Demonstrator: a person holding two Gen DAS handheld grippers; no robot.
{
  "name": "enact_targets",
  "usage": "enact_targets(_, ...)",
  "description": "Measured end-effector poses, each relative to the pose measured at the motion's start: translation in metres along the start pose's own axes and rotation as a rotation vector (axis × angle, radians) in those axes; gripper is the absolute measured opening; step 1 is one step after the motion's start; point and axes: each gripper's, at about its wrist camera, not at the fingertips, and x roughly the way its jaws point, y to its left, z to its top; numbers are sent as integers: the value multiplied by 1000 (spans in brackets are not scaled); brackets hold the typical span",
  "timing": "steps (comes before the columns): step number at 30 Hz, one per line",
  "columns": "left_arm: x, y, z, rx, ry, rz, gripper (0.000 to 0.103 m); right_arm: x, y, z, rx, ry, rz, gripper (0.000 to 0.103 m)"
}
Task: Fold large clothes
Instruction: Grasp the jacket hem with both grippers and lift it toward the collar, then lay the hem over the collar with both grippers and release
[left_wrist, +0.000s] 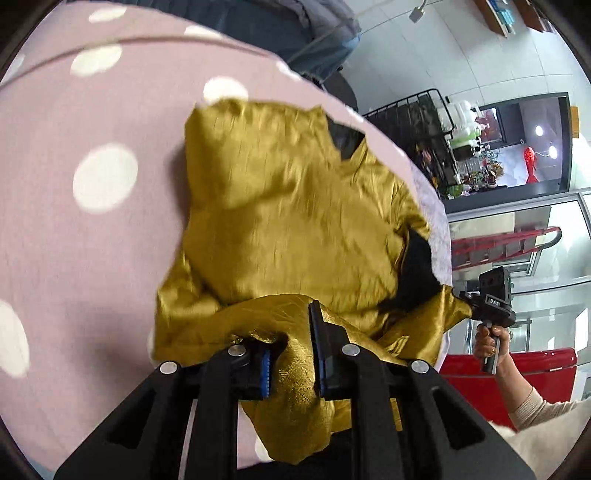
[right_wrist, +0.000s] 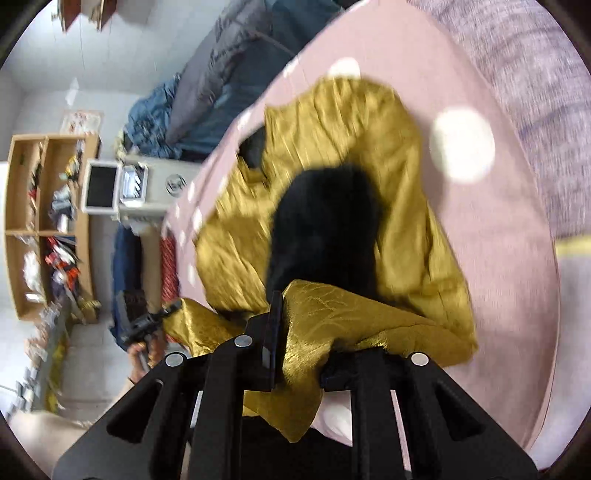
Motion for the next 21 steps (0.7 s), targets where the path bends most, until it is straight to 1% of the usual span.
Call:
enact_targets(2,-9,-1,27,9,-27,4,16,-10,3,29,23,-46,38,16)
enact_targets(4,-18,-2,54,16,-64,19,16,-11,6,56,50,-85,72,16)
enact_targets(6,-19,-2,80,-3,-90,29,16,-13,9,79,63,-110,72,16)
enact_targets(8,-16,-3,99,-5,-107,52,16,-6,12,102,78,-130,62,16)
enact_targets(9,-12,-6,106,-9,-113,62,16,-7,8,108,86,-134,60,16)
enact_targets(10,-7,-7,114,-24,-118,72,16,1,8,117,105,-142,51,16)
enact_targets(12,1,-4,124,-73,-124,72,16,9,4,126,141,-151,38,16)
enact_targets(13,4,-1,128,-109,-127,59,20,14,-2,131,164,-154,28,16)
enact_targets(14,4,3,131,-143,-128,43,30,17,-6,135,180,-157,15,16)
enact_targets(15,4,7,133,-182,-131,15,37,22,-11,139,199,-157,4,16)
enact_targets(16,4,10,132,-219,-146,-16,48,23,-16,140,211,-156,-1,16)
enact_targets(17,0,13,131,-253,-173,-46,56,26,-19,142,224,-155,-7,16)
enact_targets(18,-4,17,132,-286,-193,-70,60,30,-22,141,232,-154,-9,16)
enact_targets(19,-9,22,132,-320,-210,-93,68,32,-27,142,245,-153,-8,16)
enact_targets(20,-16,27,131,-349,-232,-107,75,35,-30,144,257,-153,-7,16)
enact_targets(21,-27,32,128,-360,-271,-105,76,37,-33,144,269,-153,-6,16)
